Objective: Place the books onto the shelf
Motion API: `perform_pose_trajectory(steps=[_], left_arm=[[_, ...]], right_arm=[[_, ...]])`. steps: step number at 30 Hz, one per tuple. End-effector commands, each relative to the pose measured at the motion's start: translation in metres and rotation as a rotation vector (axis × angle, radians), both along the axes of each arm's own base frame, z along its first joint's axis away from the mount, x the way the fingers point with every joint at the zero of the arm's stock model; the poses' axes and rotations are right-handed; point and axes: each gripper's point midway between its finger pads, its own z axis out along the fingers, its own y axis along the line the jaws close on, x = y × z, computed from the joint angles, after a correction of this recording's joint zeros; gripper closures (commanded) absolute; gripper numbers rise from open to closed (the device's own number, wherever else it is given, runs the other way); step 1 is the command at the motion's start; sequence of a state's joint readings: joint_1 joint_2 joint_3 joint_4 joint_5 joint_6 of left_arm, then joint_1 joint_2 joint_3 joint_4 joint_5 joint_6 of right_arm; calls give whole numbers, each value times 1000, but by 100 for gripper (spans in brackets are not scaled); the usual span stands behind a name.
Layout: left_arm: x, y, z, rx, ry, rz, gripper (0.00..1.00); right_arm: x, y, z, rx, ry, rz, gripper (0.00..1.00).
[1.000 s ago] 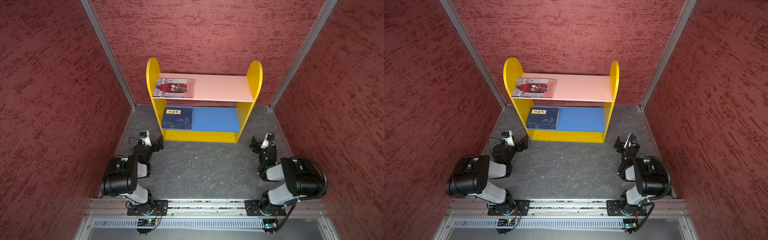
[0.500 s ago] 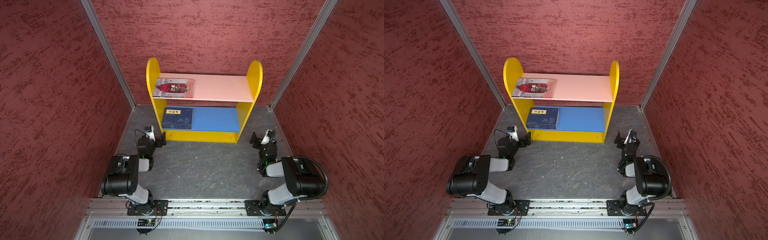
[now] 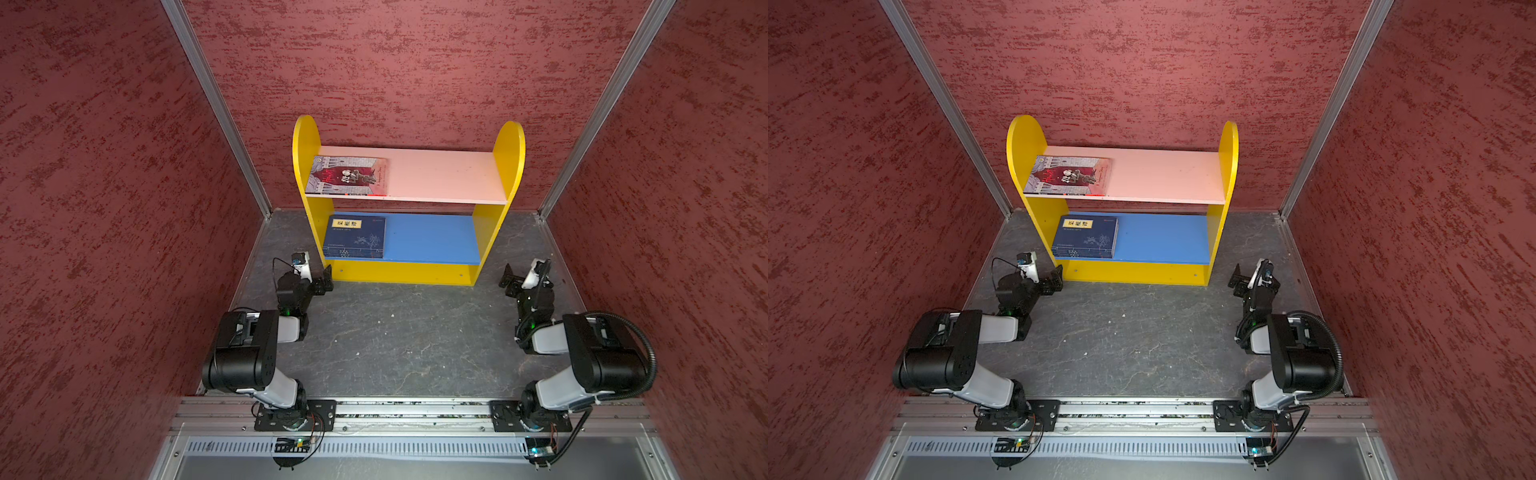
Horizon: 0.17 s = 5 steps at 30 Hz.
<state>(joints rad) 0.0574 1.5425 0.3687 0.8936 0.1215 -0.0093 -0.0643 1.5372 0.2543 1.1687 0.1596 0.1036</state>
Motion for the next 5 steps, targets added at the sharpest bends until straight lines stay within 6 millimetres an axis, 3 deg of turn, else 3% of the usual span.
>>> perform_pose_trajectory(steps=[1, 5], left_arm=[[3, 1, 7, 19, -18, 6, 1], [3, 1, 7, 19, -19, 5, 1]], right_arm=[[3, 1, 4, -21, -7, 7, 1], [4, 1, 3, -22, 0, 4, 1]])
